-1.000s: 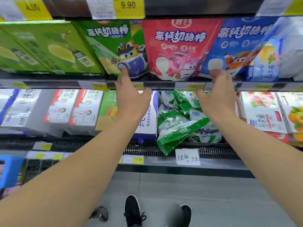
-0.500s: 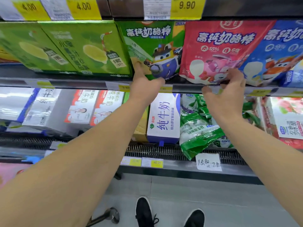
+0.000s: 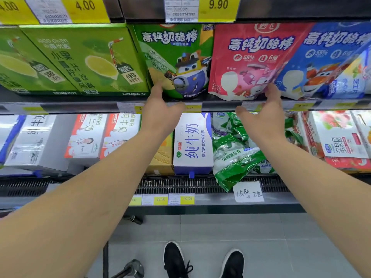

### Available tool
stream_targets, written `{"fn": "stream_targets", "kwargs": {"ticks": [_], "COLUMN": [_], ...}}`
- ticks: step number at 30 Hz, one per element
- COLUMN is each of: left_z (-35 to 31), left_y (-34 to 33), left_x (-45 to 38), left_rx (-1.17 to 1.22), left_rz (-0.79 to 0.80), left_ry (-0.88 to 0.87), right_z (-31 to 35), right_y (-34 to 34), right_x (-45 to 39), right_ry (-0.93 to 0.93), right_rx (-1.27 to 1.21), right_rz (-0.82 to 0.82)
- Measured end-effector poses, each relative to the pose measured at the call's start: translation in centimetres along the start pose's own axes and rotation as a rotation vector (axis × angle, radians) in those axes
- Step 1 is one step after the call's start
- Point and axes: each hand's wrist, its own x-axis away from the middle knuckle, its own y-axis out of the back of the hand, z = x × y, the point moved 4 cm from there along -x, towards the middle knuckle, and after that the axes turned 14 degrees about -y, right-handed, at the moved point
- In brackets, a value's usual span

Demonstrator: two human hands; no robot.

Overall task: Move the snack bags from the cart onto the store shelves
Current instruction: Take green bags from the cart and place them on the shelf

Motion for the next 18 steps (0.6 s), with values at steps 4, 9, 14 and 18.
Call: {"fn": "stream_targets", "kwargs": {"ticks": [4, 9, 14, 18], "left_z": [-0.7, -2.6, -5.3, -7.9], "left_y": [-0.2, -0.5, -0.3, 1.3], "left_x": [1.7, 6.9, 14.3, 20.6], "left_rx": [-0.091, -0.227, -0.301, -0.282], "left_rz": [0.037, 0.133, 0.209, 0.217], "left_ry": [-0.016, 0.003, -0.008, -0.025], "right_z": [-0.2, -0.9, -1.5, -2.8], "right_y": [0.9, 2.3, 4.8, 7.8], "right_x": [1.3, 6.1, 13.1, 19.1], "right_ry": [-0.004, 0.077, 0.128, 0.171], "right_rx": [0.093, 0.304, 0.421, 0.517], "right_rz": [0.019, 0.118, 0.221, 0.302]}}
